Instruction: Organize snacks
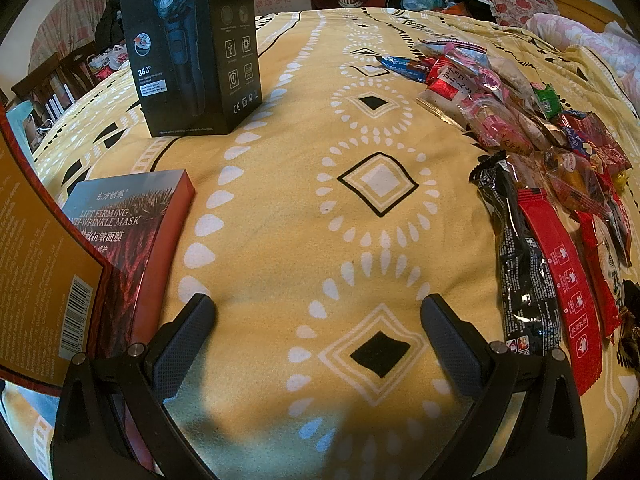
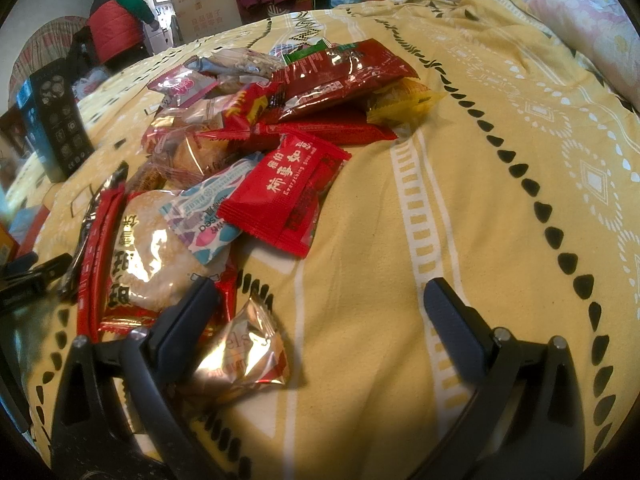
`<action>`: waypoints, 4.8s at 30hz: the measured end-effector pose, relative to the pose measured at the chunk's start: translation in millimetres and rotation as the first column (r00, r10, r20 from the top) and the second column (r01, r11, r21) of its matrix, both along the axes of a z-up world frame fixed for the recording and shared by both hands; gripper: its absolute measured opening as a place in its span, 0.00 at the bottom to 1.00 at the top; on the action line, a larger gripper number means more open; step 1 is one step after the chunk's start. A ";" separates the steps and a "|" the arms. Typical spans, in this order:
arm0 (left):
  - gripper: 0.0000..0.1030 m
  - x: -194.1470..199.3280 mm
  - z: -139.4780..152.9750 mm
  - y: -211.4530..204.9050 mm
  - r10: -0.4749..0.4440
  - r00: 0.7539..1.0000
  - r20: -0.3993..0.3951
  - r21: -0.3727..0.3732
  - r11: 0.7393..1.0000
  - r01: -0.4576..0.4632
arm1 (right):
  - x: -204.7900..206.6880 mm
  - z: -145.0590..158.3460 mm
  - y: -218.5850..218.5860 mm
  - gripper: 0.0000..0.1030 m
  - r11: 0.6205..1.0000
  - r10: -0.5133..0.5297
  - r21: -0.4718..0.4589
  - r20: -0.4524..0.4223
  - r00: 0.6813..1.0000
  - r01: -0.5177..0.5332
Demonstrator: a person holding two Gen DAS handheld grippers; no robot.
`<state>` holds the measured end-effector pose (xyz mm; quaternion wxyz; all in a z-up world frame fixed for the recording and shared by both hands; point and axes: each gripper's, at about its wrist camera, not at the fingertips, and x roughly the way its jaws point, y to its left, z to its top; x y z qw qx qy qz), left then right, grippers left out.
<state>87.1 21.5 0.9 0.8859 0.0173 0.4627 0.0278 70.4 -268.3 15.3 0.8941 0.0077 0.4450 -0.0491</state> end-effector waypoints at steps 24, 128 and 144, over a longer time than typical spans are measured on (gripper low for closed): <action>1.00 -0.1 0.0 0.1 0.000 1.000 0.000 0.000 1.000 0.000 | 1.7 -1.2 0.1 1.00 1.000 0.001 0.000 0.000 1.000 -0.001; 0.19 -28.9 171.7 -7.2 -0.231 0.931 0.282 -0.237 0.924 0.301 | 13.8 135.3 81.5 0.69 0.904 0.346 0.225 0.115 0.931 -0.364; 0.19 -107.4 293.5 331.6 0.338 0.863 0.376 -0.167 0.940 -0.296 | 58.7 260.7 420.2 0.69 0.580 0.749 0.169 0.275 0.603 -0.797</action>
